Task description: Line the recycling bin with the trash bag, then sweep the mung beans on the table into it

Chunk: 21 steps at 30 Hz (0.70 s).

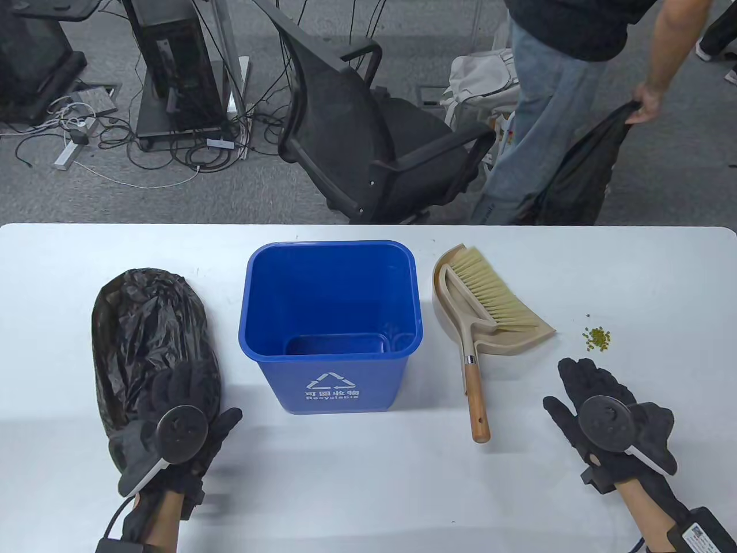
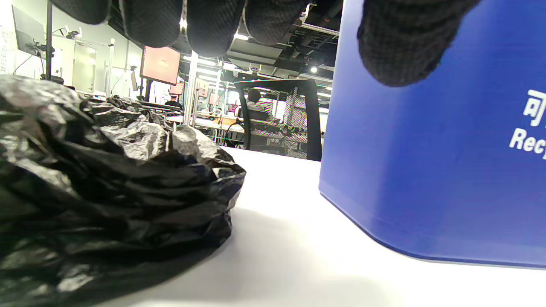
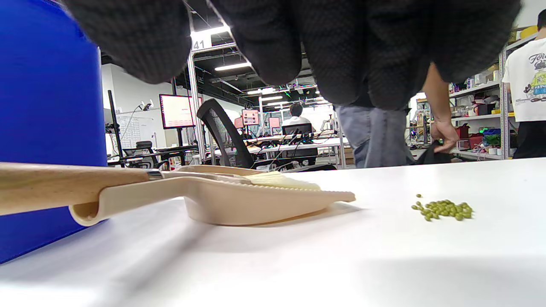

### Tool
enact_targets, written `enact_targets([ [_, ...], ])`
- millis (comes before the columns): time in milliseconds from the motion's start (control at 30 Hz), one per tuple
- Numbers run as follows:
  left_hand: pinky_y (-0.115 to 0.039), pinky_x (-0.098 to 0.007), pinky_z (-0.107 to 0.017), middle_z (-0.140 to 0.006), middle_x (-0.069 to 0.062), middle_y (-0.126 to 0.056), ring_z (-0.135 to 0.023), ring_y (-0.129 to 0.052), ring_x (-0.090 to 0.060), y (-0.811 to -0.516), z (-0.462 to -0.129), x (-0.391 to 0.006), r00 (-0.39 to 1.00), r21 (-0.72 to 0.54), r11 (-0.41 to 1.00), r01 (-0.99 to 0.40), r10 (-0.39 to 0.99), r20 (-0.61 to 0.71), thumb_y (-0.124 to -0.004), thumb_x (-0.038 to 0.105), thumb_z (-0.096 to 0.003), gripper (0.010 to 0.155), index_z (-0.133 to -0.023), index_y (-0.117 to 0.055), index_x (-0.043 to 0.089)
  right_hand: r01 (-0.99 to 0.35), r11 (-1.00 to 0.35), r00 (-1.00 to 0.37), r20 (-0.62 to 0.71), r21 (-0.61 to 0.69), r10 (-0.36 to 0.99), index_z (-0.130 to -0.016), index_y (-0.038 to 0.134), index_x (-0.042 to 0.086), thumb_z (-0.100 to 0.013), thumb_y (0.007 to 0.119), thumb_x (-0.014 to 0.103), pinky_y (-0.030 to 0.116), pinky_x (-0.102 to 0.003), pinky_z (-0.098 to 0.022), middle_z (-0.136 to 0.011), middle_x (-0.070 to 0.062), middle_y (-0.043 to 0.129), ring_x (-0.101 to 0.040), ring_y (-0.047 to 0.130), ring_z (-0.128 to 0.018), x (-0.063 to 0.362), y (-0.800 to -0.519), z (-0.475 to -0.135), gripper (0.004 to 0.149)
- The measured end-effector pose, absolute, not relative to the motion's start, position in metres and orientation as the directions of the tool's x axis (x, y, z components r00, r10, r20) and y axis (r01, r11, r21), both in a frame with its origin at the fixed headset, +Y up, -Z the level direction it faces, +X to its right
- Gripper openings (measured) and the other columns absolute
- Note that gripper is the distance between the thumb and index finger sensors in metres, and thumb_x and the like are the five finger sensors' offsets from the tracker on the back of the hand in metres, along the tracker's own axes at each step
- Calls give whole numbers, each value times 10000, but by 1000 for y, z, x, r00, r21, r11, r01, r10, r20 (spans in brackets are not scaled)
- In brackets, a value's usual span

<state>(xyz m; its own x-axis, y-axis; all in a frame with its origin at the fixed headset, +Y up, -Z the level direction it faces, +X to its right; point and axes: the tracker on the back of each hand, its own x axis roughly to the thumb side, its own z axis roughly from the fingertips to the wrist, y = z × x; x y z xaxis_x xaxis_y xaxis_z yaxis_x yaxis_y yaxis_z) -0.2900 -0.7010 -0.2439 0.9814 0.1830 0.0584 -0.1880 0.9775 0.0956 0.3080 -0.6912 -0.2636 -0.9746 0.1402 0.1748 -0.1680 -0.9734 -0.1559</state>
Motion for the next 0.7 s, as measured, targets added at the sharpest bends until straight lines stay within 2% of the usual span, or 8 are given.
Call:
enact_targets([
  [400,-472,-812,-703,-1183,-294,-583,-1046,-538,-658,-698,-244,-286,980,78,978,-196,191,64,-827,554,-462,907,-1169,-538,65,-175,-973,-974,173,-152,148,-1063,674,-2,-478,716,497,675,-712,-568,-979,-387,740,-629,796,-840,308,-691,-263,770],
  [600,-471,-813,-705,-1182,-294,-592,-1046,-547,-658,-685,-243,-291,983,52,983,-174,170,62,-831,554,-461,899,-1165,-561,62,-183,-971,-973,167,-154,157,-1063,675,-4,-478,718,496,674,-713,-569,-983,-378,743,-621,795,-846,310,-690,-264,770],
  [700,-468,-814,-705,-1178,-295,-599,-1046,-547,-658,-675,-244,-303,977,47,977,-210,208,51,-839,543,-459,882,-1155,-591,61,-186,-969,-974,160,-162,160,-1061,677,-3,-477,720,495,673,-712,-570,-983,-370,749,-618,795,-847,311,-689,-263,769],
])
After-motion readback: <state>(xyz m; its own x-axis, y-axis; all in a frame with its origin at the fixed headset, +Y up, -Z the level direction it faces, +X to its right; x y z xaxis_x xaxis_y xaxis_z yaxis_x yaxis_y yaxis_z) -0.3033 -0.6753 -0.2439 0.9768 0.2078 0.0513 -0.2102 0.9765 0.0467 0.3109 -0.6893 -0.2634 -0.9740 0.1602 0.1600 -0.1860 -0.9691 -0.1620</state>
